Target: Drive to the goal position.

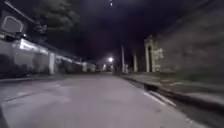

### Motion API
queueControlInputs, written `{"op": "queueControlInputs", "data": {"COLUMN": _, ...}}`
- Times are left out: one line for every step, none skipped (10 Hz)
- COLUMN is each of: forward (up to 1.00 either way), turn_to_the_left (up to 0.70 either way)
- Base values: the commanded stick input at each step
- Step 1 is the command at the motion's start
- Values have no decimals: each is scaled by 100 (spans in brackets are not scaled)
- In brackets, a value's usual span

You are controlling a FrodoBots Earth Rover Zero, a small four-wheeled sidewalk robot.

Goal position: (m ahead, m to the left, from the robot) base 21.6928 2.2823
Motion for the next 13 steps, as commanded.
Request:
{"op": "queueControlInputs", "data": {"forward": 70, "turn_to_the_left": -35}}
{"op": "queueControlInputs", "data": {"forward": 70, "turn_to_the_left": -31}}
{"op": "queueControlInputs", "data": {"forward": 70, "turn_to_the_left": 0}}
{"op": "queueControlInputs", "data": {"forward": 70, "turn_to_the_left": 0}}
{"op": "queueControlInputs", "data": {"forward": 70, "turn_to_the_left": 0}}
{"op": "queueControlInputs", "data": {"forward": 70, "turn_to_the_left": 0}}
{"op": "queueControlInputs", "data": {"forward": 70, "turn_to_the_left": 0}}
{"op": "queueControlInputs", "data": {"forward": 70, "turn_to_the_left": -17}}
{"op": "queueControlInputs", "data": {"forward": 70, "turn_to_the_left": -34}}
{"op": "queueControlInputs", "data": {"forward": 70, "turn_to_the_left": -35}}
{"op": "queueControlInputs", "data": {"forward": 70, "turn_to_the_left": -35}}
{"op": "queueControlInputs", "data": {"forward": 70, "turn_to_the_left": -30}}
{"op": "queueControlInputs", "data": {"forward": 70, "turn_to_the_left": 0}}
